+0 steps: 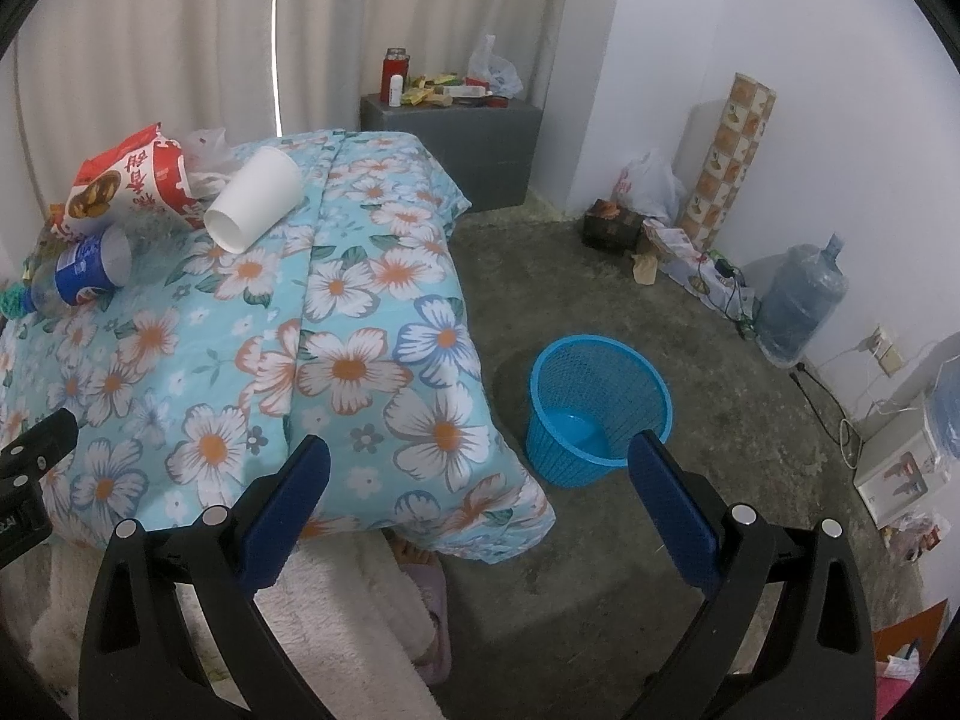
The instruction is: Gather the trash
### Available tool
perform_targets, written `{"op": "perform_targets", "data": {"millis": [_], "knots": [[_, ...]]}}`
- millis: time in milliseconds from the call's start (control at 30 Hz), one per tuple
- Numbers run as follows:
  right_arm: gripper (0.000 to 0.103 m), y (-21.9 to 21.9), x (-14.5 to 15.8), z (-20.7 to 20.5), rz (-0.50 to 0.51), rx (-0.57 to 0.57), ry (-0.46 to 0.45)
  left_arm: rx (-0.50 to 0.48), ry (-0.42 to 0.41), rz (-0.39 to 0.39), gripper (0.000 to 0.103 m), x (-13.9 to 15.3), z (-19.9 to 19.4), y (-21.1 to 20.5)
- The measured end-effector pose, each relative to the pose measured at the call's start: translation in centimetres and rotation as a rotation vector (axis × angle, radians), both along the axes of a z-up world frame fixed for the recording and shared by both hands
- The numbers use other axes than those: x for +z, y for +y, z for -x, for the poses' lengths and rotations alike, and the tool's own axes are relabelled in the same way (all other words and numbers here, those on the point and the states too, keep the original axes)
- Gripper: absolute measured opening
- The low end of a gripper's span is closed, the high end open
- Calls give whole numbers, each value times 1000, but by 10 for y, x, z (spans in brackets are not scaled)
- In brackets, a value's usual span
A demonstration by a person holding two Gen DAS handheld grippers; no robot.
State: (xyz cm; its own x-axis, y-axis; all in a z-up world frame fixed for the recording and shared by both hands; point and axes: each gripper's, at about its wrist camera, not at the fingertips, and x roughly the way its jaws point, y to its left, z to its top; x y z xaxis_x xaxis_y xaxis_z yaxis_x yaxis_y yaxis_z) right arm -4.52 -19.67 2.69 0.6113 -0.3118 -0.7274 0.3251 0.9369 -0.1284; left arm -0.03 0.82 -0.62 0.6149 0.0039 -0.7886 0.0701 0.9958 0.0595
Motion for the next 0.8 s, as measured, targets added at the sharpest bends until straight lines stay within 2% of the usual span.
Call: {"op": "perform_targets", "data": {"millis": [800], "knots": [[97, 4, -1, 1, 7, 3, -2, 0, 2, 2, 94, -1, -2, 4]]}}
